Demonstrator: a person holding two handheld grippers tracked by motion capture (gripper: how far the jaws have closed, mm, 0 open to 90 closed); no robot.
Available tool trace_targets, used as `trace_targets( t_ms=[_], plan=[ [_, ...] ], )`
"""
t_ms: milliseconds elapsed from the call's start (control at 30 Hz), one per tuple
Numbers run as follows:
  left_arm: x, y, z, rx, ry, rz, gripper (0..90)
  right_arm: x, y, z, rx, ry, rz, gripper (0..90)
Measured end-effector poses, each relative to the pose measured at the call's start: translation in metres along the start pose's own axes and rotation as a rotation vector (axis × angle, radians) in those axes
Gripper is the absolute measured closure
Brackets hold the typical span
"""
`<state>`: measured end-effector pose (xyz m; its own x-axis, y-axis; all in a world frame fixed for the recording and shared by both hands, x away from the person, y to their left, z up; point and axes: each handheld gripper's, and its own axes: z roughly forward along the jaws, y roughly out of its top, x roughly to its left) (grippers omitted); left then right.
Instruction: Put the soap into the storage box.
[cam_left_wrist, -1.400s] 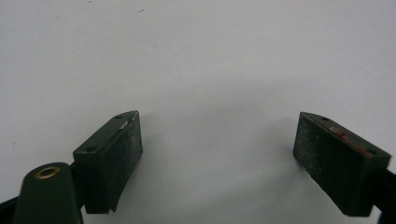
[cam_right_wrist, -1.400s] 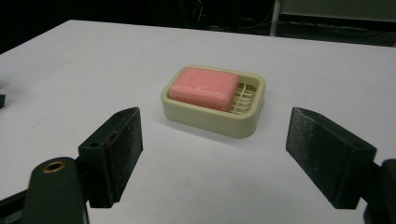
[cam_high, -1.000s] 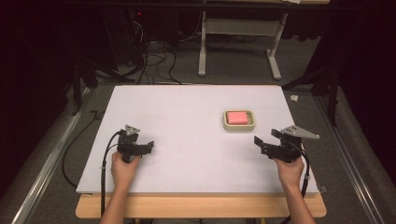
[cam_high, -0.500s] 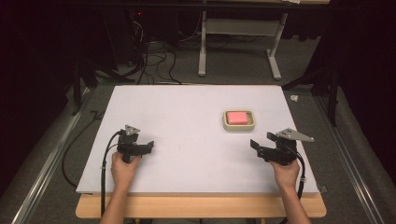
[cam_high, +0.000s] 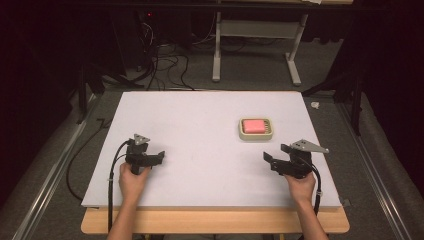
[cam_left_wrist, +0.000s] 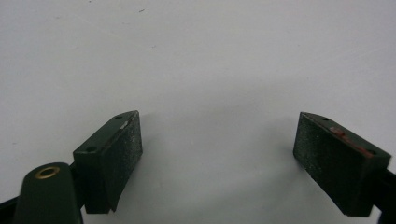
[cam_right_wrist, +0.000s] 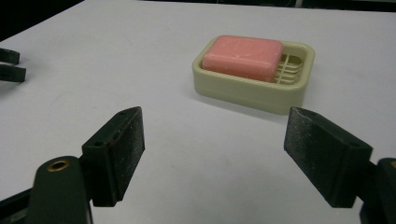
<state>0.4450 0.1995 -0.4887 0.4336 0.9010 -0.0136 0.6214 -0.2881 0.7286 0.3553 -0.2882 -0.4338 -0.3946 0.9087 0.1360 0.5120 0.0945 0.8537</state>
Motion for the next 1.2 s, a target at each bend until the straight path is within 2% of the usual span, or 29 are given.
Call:
trace_targets(
  t_ms=[600, 1200],
  plan=[
    [0.000, 0.000, 0.000, 0.000, 0.000, 0.000, 16.0, 0.008, -0.004, 0.015, 0.024, 0.006, -0.009, 21.1],
    [0.000, 0.000, 0.000, -0.001, 0.001, 0.000, 15.9, 0.006, -0.012, 0.027, 0.060, -0.013, 0.000, 21.3]
  ],
)
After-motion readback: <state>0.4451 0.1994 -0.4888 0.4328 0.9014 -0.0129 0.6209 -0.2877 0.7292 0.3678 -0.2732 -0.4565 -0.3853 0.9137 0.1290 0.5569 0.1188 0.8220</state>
